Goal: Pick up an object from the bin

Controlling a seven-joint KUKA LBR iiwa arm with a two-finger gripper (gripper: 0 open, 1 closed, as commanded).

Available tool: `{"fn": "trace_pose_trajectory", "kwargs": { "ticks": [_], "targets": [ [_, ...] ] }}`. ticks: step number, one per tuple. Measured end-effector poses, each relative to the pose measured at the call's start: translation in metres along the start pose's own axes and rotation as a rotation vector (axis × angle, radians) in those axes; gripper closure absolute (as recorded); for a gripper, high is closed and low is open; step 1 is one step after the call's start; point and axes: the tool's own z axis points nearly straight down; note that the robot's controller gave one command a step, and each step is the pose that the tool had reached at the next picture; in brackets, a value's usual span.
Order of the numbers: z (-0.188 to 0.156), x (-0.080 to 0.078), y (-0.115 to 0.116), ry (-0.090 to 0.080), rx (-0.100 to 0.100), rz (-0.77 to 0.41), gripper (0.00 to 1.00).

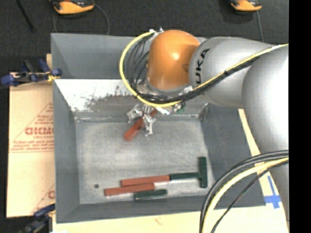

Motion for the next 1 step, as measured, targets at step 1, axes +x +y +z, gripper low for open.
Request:
{"fn": "trace_pose_trajectory", "kwargs": {
  "ticks": [1],
  "targets": [
    [-0.0571,-0.002,-0.0031,-0.002,0.004,0.005,1.0]
  ]
}}
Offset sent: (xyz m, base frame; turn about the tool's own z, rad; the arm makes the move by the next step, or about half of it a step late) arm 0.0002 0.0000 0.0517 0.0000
